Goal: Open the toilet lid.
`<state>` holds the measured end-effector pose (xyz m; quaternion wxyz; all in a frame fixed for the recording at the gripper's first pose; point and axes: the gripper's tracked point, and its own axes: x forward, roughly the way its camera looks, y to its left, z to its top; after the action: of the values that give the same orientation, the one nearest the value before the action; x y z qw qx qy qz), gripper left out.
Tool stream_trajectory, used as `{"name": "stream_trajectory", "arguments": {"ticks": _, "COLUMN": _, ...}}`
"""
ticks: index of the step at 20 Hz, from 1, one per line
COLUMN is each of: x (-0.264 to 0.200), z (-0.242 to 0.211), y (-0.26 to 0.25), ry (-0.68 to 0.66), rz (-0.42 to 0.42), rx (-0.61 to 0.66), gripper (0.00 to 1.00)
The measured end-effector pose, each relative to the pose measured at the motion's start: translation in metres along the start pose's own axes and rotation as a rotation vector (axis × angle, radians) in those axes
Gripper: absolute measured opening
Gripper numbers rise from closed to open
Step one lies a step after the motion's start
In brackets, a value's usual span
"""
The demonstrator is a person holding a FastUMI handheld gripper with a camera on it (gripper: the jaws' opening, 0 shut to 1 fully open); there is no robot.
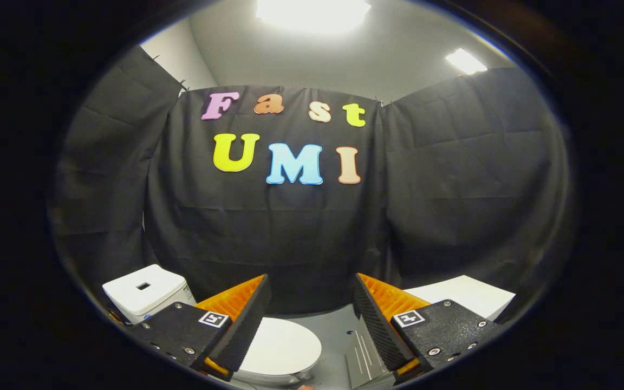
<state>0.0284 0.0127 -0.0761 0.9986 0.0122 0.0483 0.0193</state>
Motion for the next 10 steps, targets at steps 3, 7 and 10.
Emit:
{"name": "stream_trajectory", "arguments": {"ticks": 3, "x": 0.010, "z": -0.026, "y": 0.012, "ry": 0.038, "rz": 0.025, "rx": 0.016, "gripper": 0.94}}
{"name": "stream_trajectory", "arguments": {"ticks": 7, "x": 0.024, "z": -0.073, "y": 0.030, "ry": 0.124, "rz": 0.069, "rx": 0.074, "gripper": 0.94}}
{"name": "stream_trajectory", "arguments": {"ticks": 10, "x": 0.031, "z": -0.108, "y": 0.035, "ry": 0.202, "rz": 0.080, "rx": 0.085, "gripper": 0.95}}
